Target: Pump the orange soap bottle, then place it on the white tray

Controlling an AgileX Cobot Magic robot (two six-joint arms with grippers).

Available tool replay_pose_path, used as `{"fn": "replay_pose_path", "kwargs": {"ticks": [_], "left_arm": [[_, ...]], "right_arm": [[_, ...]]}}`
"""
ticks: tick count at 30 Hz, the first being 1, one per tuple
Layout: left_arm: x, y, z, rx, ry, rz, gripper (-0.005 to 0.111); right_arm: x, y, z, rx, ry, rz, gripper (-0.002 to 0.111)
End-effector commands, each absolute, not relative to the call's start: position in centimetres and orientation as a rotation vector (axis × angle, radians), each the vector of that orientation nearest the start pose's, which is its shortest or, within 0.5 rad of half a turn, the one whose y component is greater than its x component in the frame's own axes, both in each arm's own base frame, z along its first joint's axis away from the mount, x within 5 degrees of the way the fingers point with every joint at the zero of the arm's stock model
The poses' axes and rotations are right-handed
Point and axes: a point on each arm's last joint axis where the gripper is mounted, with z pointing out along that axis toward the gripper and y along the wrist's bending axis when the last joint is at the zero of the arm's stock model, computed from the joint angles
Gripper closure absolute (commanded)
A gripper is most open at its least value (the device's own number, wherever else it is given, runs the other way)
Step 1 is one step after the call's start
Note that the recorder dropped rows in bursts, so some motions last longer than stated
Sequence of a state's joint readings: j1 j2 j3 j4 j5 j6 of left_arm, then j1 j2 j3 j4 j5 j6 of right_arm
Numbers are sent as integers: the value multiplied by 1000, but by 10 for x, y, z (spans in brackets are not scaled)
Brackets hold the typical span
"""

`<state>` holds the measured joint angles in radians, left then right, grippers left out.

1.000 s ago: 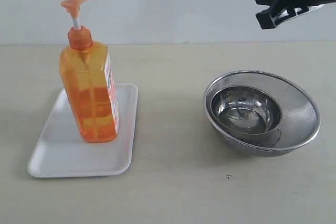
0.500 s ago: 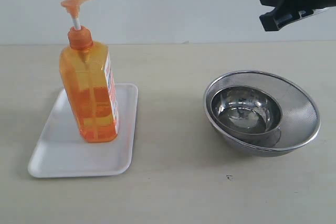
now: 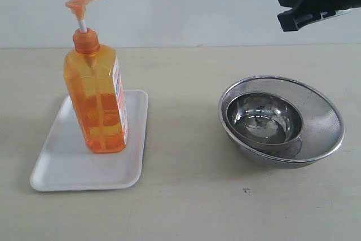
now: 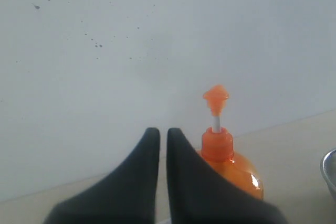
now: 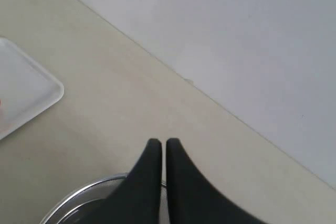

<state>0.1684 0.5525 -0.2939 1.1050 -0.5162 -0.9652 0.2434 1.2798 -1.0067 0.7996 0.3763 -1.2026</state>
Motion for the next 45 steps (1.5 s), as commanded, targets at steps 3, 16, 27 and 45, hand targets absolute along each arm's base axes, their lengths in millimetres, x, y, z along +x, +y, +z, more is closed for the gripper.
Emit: {"fn": "replay_pose_path", "kwargs": {"ticks": [3,16,27,45], "left_arm": [[116,-21,289,295,1463,-156,102],[103,-24,297,307,1390,-136,102],[70,-10,307,40,1311,-93,102],[55,-17,255,59,1325,-197,102]], "right_arm": [[269,91,344,-820,1826,146,108],[269,91,344,-822,1829,151,108],[269,91,344,-822,1829,151,108],[269,91,344,-822,1829,151,108]]}}
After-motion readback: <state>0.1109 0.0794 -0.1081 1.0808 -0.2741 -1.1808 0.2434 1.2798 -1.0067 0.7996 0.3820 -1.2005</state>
